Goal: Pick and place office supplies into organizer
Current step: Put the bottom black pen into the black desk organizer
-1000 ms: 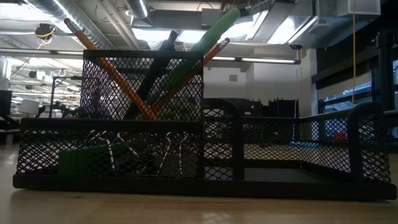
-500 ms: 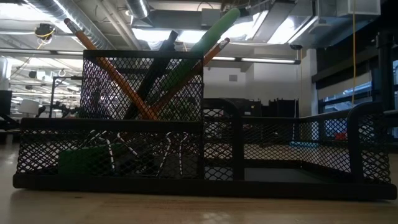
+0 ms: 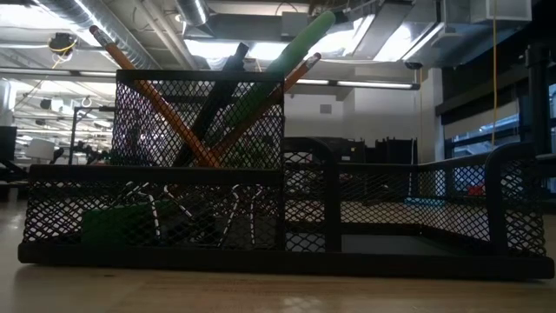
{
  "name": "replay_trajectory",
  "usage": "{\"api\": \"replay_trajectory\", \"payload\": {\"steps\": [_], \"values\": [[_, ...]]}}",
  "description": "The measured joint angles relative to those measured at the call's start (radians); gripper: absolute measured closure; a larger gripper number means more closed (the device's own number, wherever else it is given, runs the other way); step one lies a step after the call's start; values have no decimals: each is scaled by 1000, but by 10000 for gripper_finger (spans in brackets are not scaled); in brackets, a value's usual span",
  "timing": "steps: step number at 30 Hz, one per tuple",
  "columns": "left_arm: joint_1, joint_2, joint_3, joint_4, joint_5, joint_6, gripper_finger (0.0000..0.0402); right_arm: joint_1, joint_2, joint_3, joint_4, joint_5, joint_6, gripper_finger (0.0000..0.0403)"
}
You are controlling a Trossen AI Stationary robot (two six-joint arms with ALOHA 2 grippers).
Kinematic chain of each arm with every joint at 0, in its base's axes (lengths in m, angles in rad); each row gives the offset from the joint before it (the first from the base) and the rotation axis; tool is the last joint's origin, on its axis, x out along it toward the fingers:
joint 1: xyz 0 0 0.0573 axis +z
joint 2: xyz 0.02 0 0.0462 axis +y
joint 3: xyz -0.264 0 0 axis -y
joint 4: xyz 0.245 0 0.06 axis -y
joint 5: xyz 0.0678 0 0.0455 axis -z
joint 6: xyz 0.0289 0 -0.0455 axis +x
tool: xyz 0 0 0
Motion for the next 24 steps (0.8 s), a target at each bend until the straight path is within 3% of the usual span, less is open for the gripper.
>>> {"api": "replay_trajectory", "payload": {"steps": [6, 18, 24], "values": [[5, 18, 1, -12, 3, -54, 245, 0, 0, 0, 0, 1, -5, 391], [18, 22, -2, -25, 9, 8, 316, 0, 0, 0, 0, 2, -25, 391], [33, 24, -3, -26, 65, 24, 327, 0, -1, 0, 0, 2, -25, 391]]}}
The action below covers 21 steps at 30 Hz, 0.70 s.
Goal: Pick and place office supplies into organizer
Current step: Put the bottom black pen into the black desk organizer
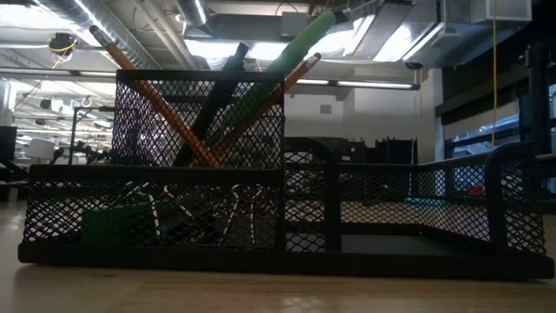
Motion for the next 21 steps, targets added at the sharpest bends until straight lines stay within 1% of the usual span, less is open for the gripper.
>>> {"api": "replay_trajectory", "payload": {"steps": [5, 9, 11, 17, 21], "values": [[1, 0, -3, -23, -13, -29, 327, 0, 0, 0, 0, 0, 0, 391], [12, 3, -2, -29, -8, 3, 329, 0, 0, 0, 0, 0, 0, 391], [20, 3, -2, -33, -12, -1, 338, 0, 0, 0, 0, 0, 0, 391], [29, -2, -3, -38, -26, 8, 385, 0, 0, 0, 0, -1, -1, 391], [29, -3, -3, -44, -42, 9, 385, 0, 0, 0, -10, -1, -1, 391]]}}
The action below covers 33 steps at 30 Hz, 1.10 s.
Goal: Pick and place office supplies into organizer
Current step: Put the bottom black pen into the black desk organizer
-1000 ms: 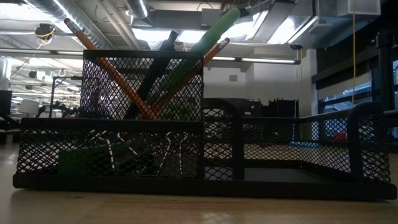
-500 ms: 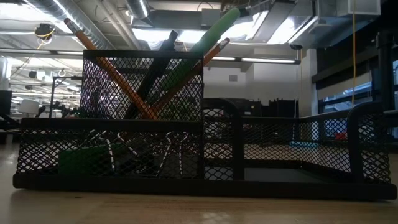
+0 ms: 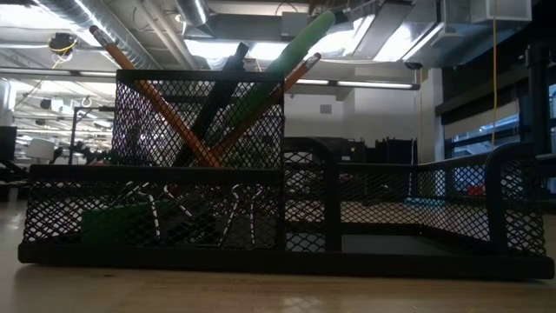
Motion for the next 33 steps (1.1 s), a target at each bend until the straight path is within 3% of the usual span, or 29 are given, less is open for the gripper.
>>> {"api": "replay_trajectory", "payload": {"steps": [11, 28, 33], "values": [[6, -86, -11, -154, -105, -65, 385, 1, 0, 0, -112, -6, 17, 391], [1, -374, 8, -473, -64, -67, 385, 1, -5, 0, -118, -40, -71, 391], [34, -411, 107, -642, -56, 6, 385, 1, -5, 0, -118, -48, -103, 391]]}}
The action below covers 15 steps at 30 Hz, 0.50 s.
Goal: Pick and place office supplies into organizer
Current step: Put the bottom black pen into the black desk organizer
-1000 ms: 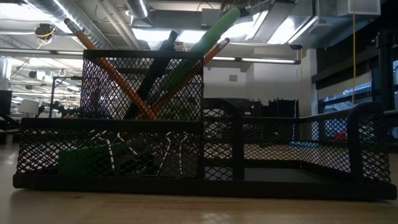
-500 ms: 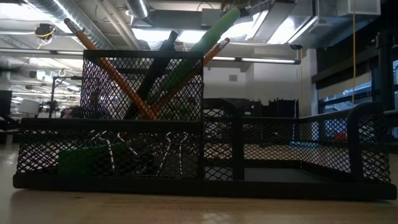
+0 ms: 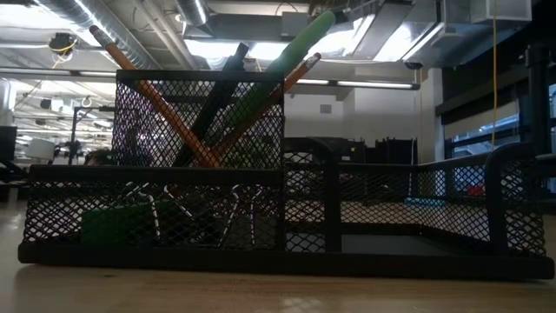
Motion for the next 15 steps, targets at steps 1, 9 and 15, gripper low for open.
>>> {"api": "replay_trajectory", "payload": {"steps": [1, 9, 15], "values": [[11, 2, 27, -38, -1, 21, 385, 0, 0, 0, 0, 0, -6, 391], [118, 0, 169, -134, -123, 311, 385, 0, -11, 0, 0, -2, -14, 391], [208, 4, 187, -135, -300, 596, 385, 3, -27, 1, -1, -8, 88, 391]]}}
